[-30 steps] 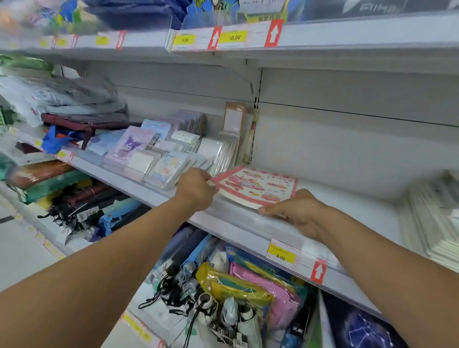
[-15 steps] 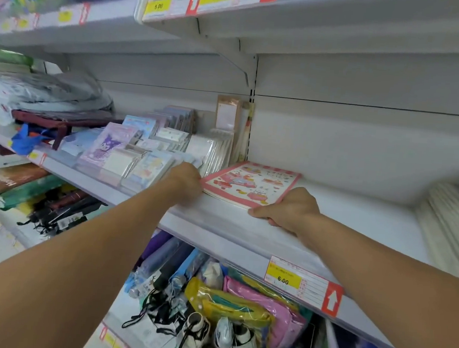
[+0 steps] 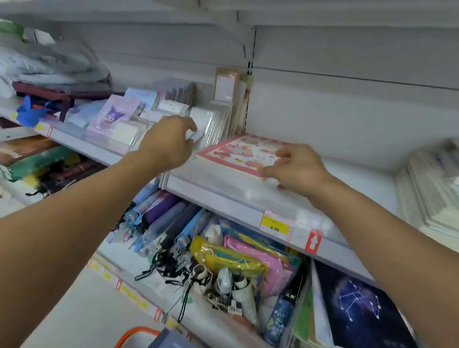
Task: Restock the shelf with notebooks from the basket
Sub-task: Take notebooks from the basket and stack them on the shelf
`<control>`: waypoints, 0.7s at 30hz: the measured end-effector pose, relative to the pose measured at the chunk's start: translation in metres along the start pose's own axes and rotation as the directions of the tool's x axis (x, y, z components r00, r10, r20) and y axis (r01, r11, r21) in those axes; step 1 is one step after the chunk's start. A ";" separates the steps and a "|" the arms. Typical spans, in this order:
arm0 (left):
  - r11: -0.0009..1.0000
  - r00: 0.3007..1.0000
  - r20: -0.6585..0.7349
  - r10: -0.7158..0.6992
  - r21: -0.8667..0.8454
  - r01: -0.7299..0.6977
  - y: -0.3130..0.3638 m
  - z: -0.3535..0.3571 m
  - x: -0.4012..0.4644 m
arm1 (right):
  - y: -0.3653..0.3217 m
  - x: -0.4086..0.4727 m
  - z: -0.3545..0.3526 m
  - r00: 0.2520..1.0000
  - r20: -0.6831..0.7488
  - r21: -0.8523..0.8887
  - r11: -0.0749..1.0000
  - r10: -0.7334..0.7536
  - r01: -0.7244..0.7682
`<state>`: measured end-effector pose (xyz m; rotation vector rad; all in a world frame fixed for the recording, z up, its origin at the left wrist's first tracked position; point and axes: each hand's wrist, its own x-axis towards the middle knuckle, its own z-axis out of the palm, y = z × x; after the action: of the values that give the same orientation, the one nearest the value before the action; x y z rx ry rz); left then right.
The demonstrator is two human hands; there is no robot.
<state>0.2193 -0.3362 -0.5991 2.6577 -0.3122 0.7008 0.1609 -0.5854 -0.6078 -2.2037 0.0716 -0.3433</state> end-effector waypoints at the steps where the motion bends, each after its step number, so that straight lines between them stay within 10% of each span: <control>1: 0.995 0.998 -0.031 0.060 -0.083 -0.063 0.004 -0.011 -0.019 | -0.006 -0.022 -0.003 0.966 -0.126 -0.097 0.972 -0.226 0.215; 3: 0.939 0.994 0.047 0.096 -0.336 -0.074 0.013 -0.020 -0.074 | -0.008 -0.081 0.008 0.822 -0.198 -0.041 0.843 -0.534 0.537; 5: 0.909 0.943 0.307 0.126 -0.417 0.015 0.015 -0.017 -0.140 | 0.014 -0.135 0.038 0.823 0.060 0.087 0.824 -0.565 0.560; 8: 0.991 0.578 0.809 0.102 -0.132 0.009 -0.003 -0.007 -0.238 | 0.088 -0.212 0.101 0.604 0.797 -0.232 0.922 -0.003 0.311; 10: 0.993 0.286 0.955 -0.074 0.098 -0.070 -0.022 -0.006 -0.291 | 0.147 -0.256 0.126 0.456 0.852 -0.388 0.897 0.260 0.213; 12: 0.966 0.140 0.965 -0.223 0.238 -0.099 -0.046 -0.012 -0.326 | 0.186 -0.285 0.141 0.541 0.801 -0.321 0.947 0.256 0.027; 15: 0.961 0.228 0.935 -0.271 0.276 0.011 -0.074 -0.025 -0.338 | 0.202 -0.296 0.162 0.689 0.551 -0.182 0.874 0.471 -0.452; 21: 0.961 0.356 0.903 -0.239 0.169 0.217 -0.073 -0.027 -0.316 | 0.182 -0.285 0.191 0.526 0.528 0.160 0.530 0.667 -0.833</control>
<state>-0.0391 -0.2228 -0.7606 2.7248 -0.1780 -0.9926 -0.0480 -0.5003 -0.9241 -1.5680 0.6843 0.5830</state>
